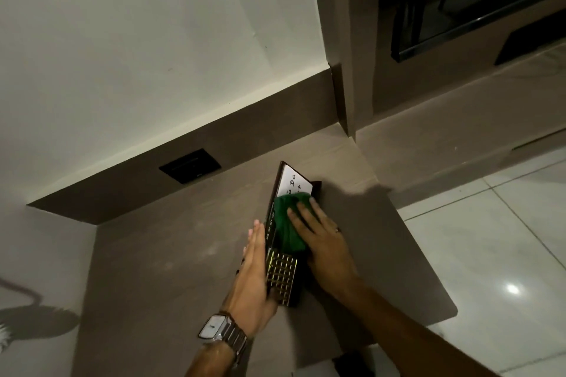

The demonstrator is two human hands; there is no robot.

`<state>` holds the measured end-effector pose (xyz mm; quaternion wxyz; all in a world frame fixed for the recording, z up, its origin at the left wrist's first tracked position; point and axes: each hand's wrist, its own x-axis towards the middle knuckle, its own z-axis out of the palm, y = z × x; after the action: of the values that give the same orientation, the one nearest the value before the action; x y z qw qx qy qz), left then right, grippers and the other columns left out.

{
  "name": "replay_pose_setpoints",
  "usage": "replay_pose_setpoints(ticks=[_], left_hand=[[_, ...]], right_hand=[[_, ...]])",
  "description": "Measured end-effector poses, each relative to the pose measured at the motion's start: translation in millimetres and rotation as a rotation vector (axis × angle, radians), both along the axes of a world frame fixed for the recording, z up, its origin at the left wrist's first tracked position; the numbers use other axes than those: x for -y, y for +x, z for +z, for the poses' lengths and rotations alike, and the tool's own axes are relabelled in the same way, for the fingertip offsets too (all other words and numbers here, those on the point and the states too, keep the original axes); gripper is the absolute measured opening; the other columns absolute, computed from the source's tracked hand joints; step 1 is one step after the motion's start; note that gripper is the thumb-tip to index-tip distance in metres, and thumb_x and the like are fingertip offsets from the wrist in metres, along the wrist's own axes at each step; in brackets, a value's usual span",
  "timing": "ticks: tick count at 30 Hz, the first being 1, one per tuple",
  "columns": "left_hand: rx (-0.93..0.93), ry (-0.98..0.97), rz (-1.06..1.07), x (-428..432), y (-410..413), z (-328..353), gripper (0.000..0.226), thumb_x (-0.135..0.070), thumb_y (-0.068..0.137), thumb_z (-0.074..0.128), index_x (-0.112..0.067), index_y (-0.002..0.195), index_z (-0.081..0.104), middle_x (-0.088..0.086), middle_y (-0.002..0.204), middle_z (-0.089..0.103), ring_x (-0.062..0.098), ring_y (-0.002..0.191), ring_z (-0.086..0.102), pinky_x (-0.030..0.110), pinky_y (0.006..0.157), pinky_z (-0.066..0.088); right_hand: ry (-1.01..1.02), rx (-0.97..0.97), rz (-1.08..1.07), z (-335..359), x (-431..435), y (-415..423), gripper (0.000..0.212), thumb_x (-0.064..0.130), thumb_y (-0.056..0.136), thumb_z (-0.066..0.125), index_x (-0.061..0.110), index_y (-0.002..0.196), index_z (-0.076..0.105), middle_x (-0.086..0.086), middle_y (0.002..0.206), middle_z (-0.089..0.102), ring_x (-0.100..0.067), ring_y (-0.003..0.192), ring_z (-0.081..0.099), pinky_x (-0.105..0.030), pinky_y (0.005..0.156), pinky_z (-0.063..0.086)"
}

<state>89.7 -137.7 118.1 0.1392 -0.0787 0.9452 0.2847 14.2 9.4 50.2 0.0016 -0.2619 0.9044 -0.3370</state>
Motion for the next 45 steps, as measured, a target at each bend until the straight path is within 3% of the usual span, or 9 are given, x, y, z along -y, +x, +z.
replay_pose_setpoints(ticks=[4, 8, 13, 17, 22, 26, 33, 40, 45], left_hand=[[-0.008, -0.002, 0.004, 2, -2, 2, 0.124, -0.002, 0.074, 0.075, -0.031, 0.148, -0.021, -0.010, 0.159, -0.019, 0.013, 0.149, -0.014, 0.052, 0.123, 0.013], [-0.010, -0.014, 0.010, 0, -1, 2, 0.124, 0.004, 0.075, 0.071, -0.032, 0.148, -0.022, -0.013, 0.155, -0.017, 0.031, 0.150, 0.008, 0.056, 0.113, 0.036], [-0.012, -0.001, 0.030, 0, -2, 1, 0.126, 0.008, 0.072, 0.071, -0.032, 0.148, -0.021, -0.012, 0.159, -0.018, 0.011, 0.148, -0.014, 0.051, 0.123, 0.016], [-0.007, 0.003, 0.032, 0, -2, -1, 0.126, 0.005, 0.073, 0.072, -0.031, 0.148, -0.022, -0.012, 0.158, -0.018, 0.009, 0.147, -0.015, 0.048, 0.123, 0.014], [0.007, -0.026, 0.025, 3, -3, -3, 0.131, 0.007, 0.071, 0.070, -0.042, 0.144, -0.027, -0.013, 0.159, -0.019, 0.008, 0.147, -0.016, 0.040, 0.120, 0.002], [0.005, -0.020, 0.038, 3, -2, -5, 0.132, 0.005, 0.070, 0.072, -0.041, 0.144, -0.026, -0.015, 0.159, -0.019, 0.007, 0.147, -0.017, 0.042, 0.120, 0.003], [0.010, -0.030, 0.026, 1, -2, -1, 0.127, 0.005, 0.072, 0.071, -0.036, 0.146, -0.024, -0.014, 0.159, -0.021, 0.009, 0.147, -0.017, 0.042, 0.120, 0.001], [0.005, -0.003, 0.023, -1, -2, 1, 0.121, 0.004, 0.075, 0.069, -0.030, 0.148, -0.021, -0.011, 0.159, -0.019, 0.009, 0.147, -0.017, 0.036, 0.122, 0.000], [0.013, 0.024, 0.035, -2, -2, 4, 0.124, 0.007, 0.075, 0.067, -0.039, 0.141, -0.026, -0.014, 0.158, -0.022, 0.006, 0.146, -0.019, 0.034, 0.120, 0.000]], right_hand=[[-0.066, 0.097, 0.098, 0, 2, 32, 0.094, -0.007, 0.071, 0.062, 0.025, 0.151, 0.022, -0.001, 0.159, 0.018, -0.027, 0.146, -0.001, -0.056, 0.108, 0.031], [-0.187, -0.023, 0.133, 11, 7, 12, 0.088, -0.010, 0.069, 0.062, 0.022, 0.146, 0.034, -0.004, 0.154, 0.032, -0.027, 0.145, 0.010, -0.053, 0.104, 0.030], [0.005, 0.072, 0.063, -10, -11, 13, 0.090, -0.008, 0.075, 0.062, 0.028, 0.149, 0.027, 0.004, 0.159, 0.017, -0.023, 0.146, -0.006, -0.054, 0.108, 0.032], [-0.078, -0.022, 0.245, -14, -6, 30, 0.094, 0.000, 0.061, 0.078, 0.025, 0.142, 0.038, 0.000, 0.151, 0.038, -0.027, 0.144, 0.014, -0.055, 0.102, 0.037], [0.031, 0.074, -0.025, -12, -17, -11, 0.091, -0.003, 0.076, 0.063, 0.030, 0.150, 0.024, 0.008, 0.159, 0.015, -0.020, 0.145, -0.009, -0.052, 0.112, 0.027], [-0.077, 0.049, 0.068, -14, 1, 41, 0.080, 0.003, 0.068, 0.068, 0.024, 0.141, 0.042, 0.004, 0.151, 0.039, -0.026, 0.144, 0.011, -0.054, 0.101, 0.039], [-0.017, 0.059, -0.098, -11, -9, 0, 0.083, -0.006, 0.074, 0.062, 0.024, 0.146, 0.035, 0.004, 0.156, 0.027, -0.023, 0.145, -0.001, -0.051, 0.112, 0.024], [-0.341, 0.101, 0.055, 7, 12, 25, 0.070, -0.001, 0.078, 0.051, 0.017, 0.144, 0.037, 0.001, 0.153, 0.032, -0.024, 0.146, 0.010, -0.056, 0.111, 0.025], [-0.198, 0.013, 0.052, 12, 3, -1, 0.075, -0.007, 0.072, 0.055, 0.020, 0.140, 0.045, -0.003, 0.151, 0.039, -0.029, 0.144, 0.014, -0.061, 0.102, 0.037]])
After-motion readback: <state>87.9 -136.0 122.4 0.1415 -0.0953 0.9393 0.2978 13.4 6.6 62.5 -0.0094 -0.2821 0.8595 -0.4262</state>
